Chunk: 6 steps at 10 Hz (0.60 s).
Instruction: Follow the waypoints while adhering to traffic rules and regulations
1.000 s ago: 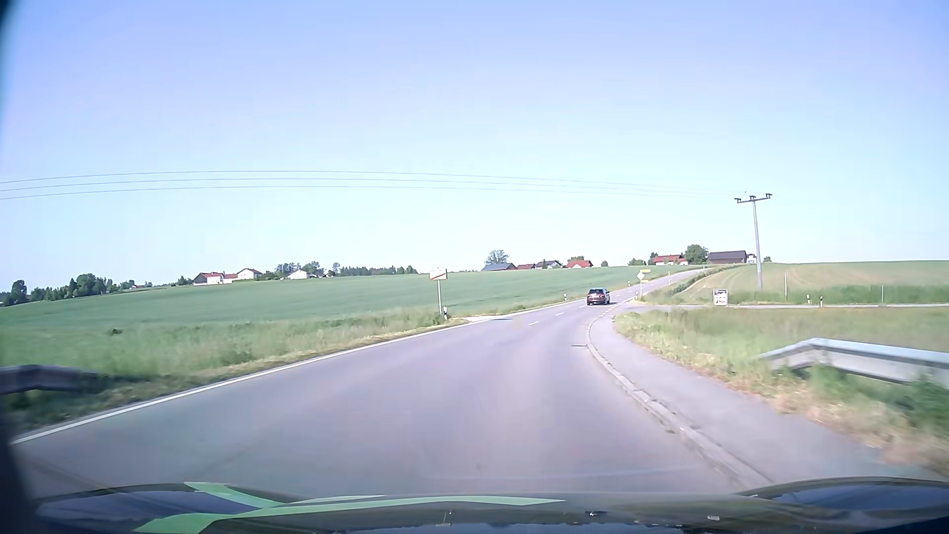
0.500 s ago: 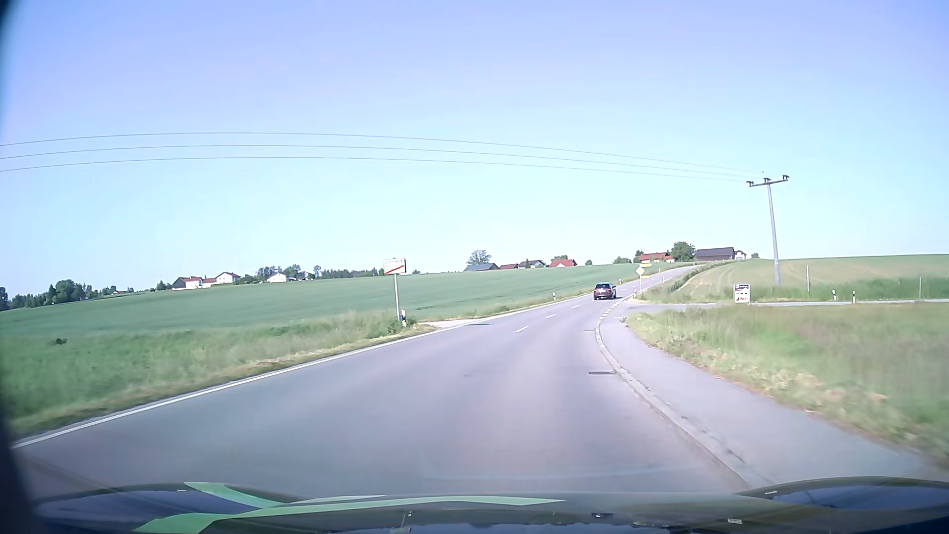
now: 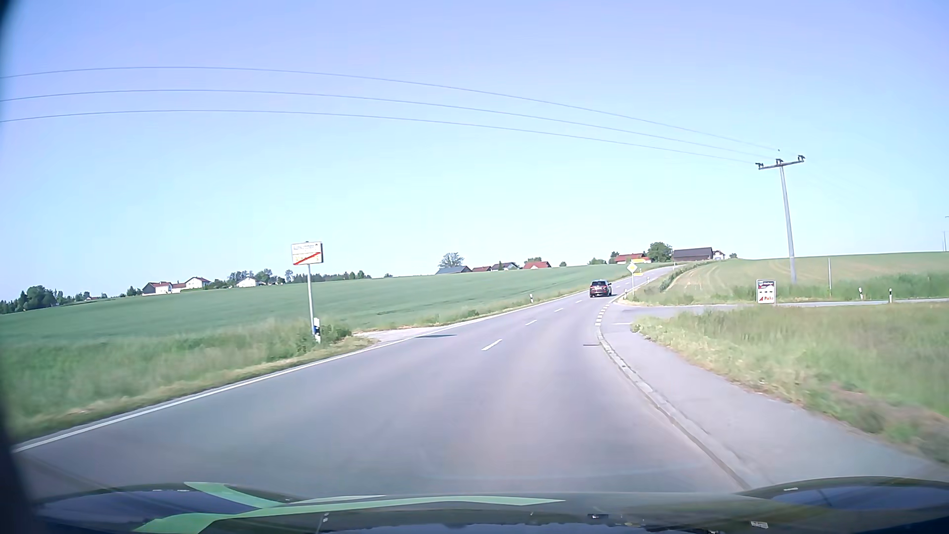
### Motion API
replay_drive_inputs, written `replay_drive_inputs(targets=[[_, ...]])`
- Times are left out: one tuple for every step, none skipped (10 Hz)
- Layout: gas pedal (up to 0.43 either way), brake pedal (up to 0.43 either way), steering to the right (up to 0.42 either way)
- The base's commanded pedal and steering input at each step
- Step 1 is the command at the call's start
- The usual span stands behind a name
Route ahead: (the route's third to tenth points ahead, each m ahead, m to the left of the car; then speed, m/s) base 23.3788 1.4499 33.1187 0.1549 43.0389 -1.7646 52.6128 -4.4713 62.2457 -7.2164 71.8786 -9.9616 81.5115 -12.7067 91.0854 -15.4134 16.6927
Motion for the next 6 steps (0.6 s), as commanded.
replay_drive_inputs(targets=[[0.118,0.0,0.027],[0.118,0.0,0.027],[0.157,0.0,0.026],[0.157,0.0,0.027],[0.157,0.0,0.027],[0.157,0.0,0.027]])
